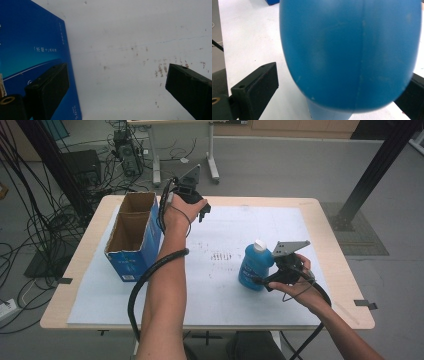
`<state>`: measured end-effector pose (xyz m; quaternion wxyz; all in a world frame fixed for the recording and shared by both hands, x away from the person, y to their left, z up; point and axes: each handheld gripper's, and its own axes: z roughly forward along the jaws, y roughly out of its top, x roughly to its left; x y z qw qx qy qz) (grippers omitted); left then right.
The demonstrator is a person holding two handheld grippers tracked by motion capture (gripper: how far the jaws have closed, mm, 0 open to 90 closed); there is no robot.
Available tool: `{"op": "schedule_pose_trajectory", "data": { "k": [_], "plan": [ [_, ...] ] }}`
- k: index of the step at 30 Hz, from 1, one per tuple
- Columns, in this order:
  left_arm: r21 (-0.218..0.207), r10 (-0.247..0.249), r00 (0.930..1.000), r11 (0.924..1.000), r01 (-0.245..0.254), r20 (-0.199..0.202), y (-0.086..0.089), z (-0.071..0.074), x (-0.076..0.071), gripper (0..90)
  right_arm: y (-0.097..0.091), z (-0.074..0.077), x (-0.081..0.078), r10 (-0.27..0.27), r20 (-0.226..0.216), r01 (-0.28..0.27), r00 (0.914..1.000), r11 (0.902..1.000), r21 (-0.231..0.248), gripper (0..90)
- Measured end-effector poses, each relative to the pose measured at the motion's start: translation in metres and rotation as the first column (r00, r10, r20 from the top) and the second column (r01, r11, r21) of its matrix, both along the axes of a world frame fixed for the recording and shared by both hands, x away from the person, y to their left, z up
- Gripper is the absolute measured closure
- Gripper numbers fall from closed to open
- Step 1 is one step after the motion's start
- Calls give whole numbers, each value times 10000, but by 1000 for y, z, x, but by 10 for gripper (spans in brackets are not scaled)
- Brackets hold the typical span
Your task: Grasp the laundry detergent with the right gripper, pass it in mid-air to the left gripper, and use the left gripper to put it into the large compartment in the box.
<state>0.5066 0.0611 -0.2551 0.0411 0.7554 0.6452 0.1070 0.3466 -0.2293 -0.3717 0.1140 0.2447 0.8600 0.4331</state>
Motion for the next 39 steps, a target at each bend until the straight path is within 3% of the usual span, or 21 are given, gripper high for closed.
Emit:
{"op": "schedule_pose_trajectory", "data": {
  "k": [39],
  "plan": [
    [33,-58,10000,10000,58,78,-1,1,-1,57,-1,0,0,-161,128,159,9998,9997,191,26]
  ]
}}
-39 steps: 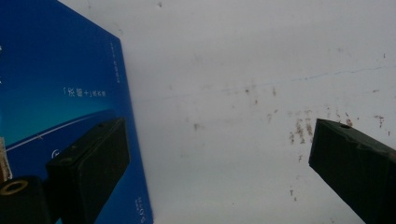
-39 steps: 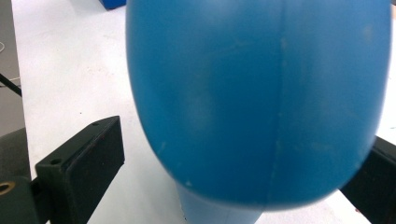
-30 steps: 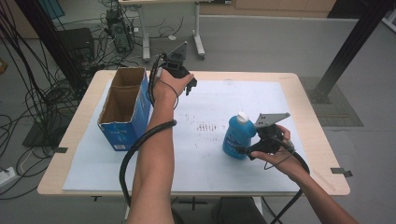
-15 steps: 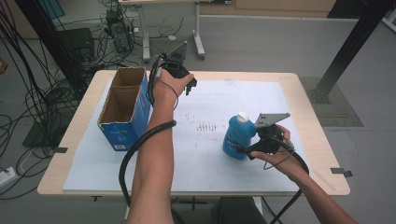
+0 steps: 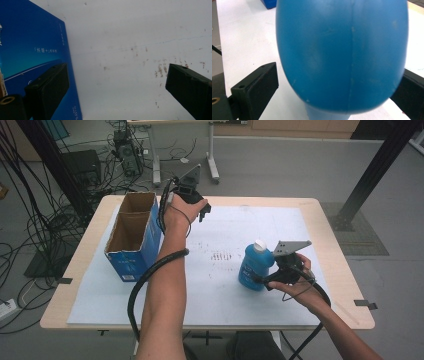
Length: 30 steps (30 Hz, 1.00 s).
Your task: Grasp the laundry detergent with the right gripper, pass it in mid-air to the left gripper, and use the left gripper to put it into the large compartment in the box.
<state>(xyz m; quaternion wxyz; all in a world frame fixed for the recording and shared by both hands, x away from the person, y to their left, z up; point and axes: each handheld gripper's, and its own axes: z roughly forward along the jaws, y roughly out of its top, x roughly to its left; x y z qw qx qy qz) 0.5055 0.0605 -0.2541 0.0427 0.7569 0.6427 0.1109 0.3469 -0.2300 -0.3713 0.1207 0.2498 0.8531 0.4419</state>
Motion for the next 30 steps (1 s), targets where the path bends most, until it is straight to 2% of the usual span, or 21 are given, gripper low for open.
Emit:
{"op": "schedule_pose_trajectory", "data": {
  "k": [30],
  "plan": [
    [0,-7,10000,10000,7,18,1,2,0,57,-1,1,0,-137,129,136,9998,9999,81,25]
  ]
}}
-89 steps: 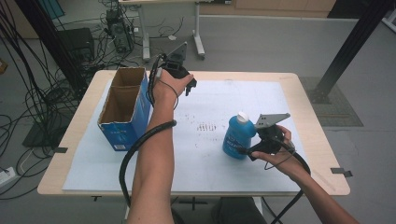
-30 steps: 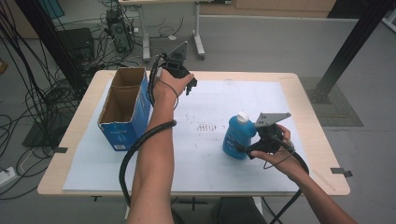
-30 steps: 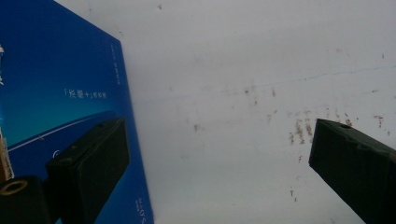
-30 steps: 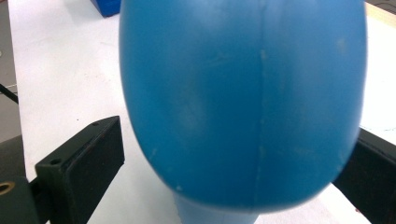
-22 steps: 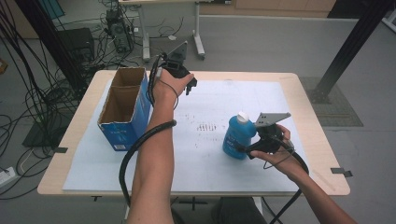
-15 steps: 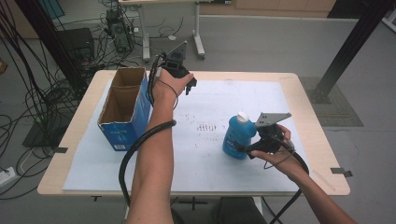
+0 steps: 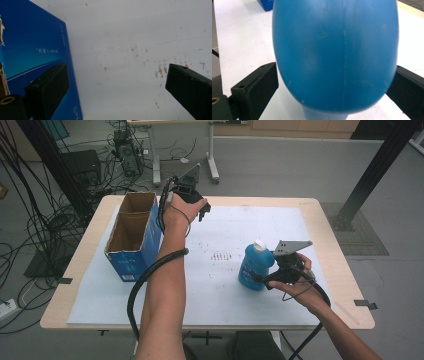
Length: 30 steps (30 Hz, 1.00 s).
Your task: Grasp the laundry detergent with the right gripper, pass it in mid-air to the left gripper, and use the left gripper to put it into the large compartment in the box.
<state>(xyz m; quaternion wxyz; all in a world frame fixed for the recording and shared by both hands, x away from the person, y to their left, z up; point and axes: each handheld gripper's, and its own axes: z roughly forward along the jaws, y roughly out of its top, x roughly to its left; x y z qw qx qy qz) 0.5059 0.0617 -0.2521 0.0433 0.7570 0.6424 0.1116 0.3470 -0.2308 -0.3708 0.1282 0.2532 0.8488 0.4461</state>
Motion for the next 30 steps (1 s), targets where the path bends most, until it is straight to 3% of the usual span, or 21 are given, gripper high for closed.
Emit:
{"op": "schedule_pose_trajectory", "data": {
  "k": [30],
  "plan": [
    [-10,9,10000,10000,-9,26,0,0,-1,57,-1,0,0,-71,61,70,10000,10000,45,26]
  ]
}}
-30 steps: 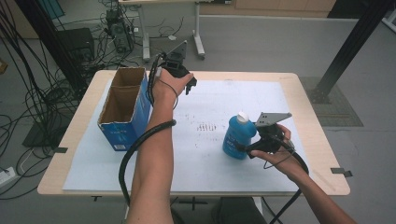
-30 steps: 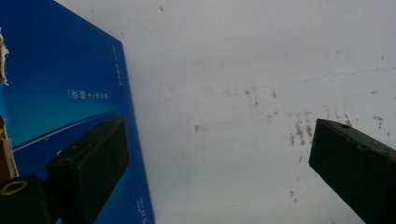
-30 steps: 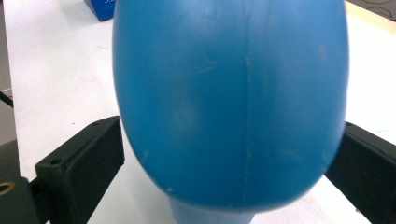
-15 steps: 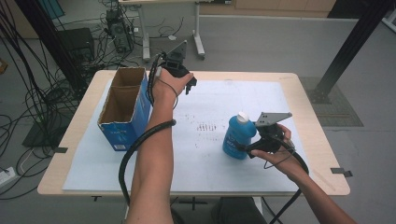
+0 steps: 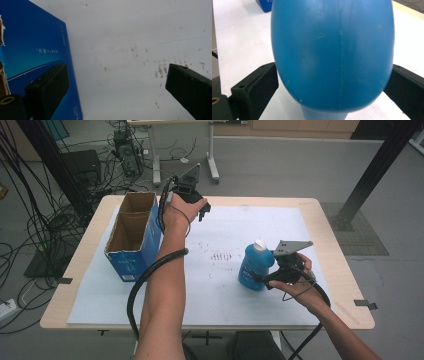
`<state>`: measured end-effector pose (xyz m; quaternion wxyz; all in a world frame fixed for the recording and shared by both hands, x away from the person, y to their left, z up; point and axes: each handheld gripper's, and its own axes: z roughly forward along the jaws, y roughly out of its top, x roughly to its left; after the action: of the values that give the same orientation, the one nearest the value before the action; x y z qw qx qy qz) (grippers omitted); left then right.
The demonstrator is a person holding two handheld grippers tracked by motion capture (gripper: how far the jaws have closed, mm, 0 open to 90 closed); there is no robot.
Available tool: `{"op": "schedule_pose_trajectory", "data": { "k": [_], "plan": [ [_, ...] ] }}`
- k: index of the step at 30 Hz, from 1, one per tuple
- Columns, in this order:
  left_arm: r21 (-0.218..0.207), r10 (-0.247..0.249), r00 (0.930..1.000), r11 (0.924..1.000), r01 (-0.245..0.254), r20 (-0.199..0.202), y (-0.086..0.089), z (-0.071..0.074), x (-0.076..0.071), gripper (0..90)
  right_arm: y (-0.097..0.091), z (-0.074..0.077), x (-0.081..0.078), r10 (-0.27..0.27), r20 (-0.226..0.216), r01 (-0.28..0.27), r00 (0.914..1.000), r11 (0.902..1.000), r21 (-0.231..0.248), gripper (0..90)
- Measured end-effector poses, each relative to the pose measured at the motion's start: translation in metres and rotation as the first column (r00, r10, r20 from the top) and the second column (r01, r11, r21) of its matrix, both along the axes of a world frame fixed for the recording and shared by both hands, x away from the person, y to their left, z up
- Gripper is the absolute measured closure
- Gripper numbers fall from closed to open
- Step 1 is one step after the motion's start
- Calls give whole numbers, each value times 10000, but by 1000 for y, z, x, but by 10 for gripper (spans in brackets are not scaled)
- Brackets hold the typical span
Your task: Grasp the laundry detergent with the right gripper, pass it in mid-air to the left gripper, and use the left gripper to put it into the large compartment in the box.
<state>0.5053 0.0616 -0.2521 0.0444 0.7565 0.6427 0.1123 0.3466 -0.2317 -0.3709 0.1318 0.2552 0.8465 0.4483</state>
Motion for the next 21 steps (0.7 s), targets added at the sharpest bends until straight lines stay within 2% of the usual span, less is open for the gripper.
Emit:
{"op": "schedule_pose_trajectory", "data": {
  "k": [21],
  "plan": [
    [15,-17,10000,10000,17,9,0,-1,0,57,1,-2,0,23,-32,-22,10000,10000,46,26]
  ]
}}
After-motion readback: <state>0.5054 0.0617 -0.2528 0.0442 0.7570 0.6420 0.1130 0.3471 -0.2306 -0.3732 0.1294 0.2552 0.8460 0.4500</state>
